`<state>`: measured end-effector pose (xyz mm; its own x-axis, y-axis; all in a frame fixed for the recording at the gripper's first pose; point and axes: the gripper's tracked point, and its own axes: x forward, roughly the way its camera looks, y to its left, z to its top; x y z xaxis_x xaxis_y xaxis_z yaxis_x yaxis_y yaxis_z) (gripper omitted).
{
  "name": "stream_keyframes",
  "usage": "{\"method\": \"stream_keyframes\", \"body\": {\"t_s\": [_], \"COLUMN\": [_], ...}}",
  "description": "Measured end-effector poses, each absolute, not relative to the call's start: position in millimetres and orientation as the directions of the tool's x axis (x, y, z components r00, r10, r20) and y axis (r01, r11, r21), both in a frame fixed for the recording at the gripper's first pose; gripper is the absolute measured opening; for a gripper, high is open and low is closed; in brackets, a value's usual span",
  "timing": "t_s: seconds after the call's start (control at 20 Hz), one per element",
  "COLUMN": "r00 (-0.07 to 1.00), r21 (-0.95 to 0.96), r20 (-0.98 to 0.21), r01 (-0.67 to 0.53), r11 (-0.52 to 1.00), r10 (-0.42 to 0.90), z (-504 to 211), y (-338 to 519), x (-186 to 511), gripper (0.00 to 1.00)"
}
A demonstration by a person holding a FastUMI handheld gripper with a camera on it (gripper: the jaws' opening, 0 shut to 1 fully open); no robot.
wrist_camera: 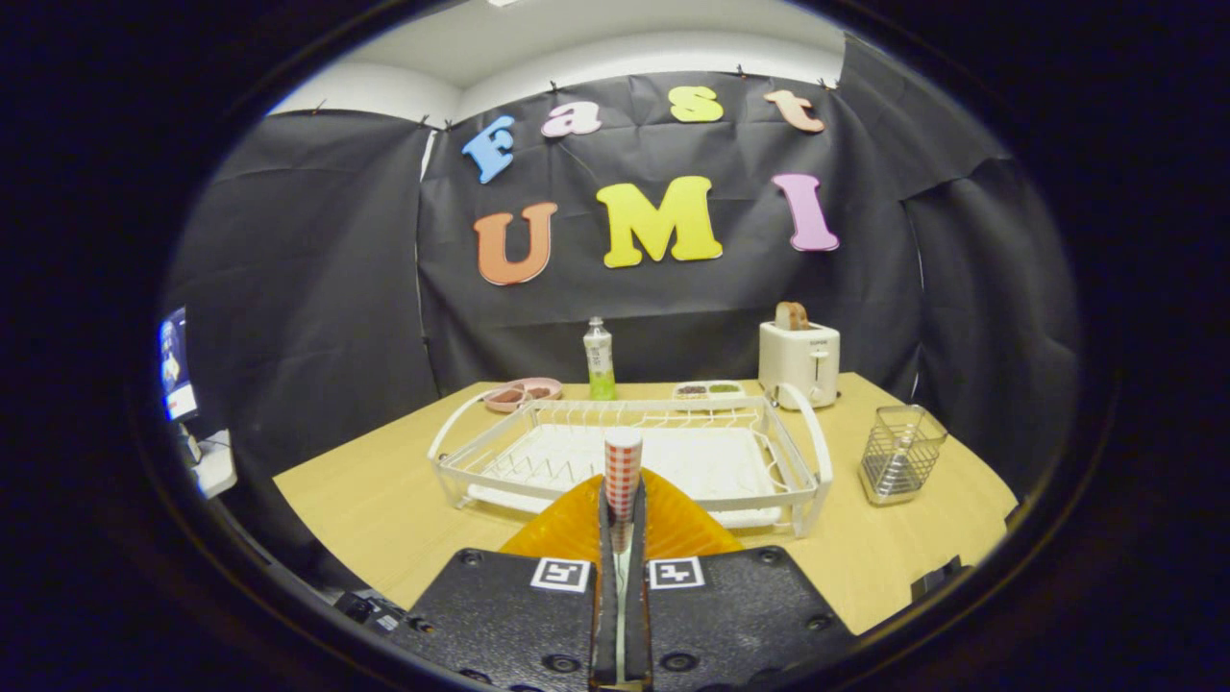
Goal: Take the plate from the dish rack, then take the spoon from the basket and place it into the plate.
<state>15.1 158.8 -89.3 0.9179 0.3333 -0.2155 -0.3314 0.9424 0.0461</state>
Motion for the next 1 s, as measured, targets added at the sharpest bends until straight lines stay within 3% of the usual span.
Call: {"method": "stream_keyframes", "body": {"t_s": [0.35,0.4,0.45,0.7,0.85,1.0], "r00": [0.911,0.919,0.928,0.959,0.972,0.975], "r21": [0.092,0.08,0.071,0.049,0.017,0.002], "r20": [-0.217,-0.204,-0.188,-0.127,-0.094,-0.072], "r01": [-0.34,-0.328,-0.313,-0.25,-0.216,-0.211], "r11": [0.936,0.941,0.947,0.967,0.976,0.977], "r10": [0.352,0.338,0.321,0.254,0.216,0.211], "z": [-102.9,-101.8,-97.0,-75.6,-63.8,-57.4], "y": [161.1,156.0,149.4,128.9,119.8,113.6], "x": [6.5,7.5,8.0,12.9,12.0,12.7], "gripper": [0.18,0.23,0.39,0.86,0.99,1.0]}}
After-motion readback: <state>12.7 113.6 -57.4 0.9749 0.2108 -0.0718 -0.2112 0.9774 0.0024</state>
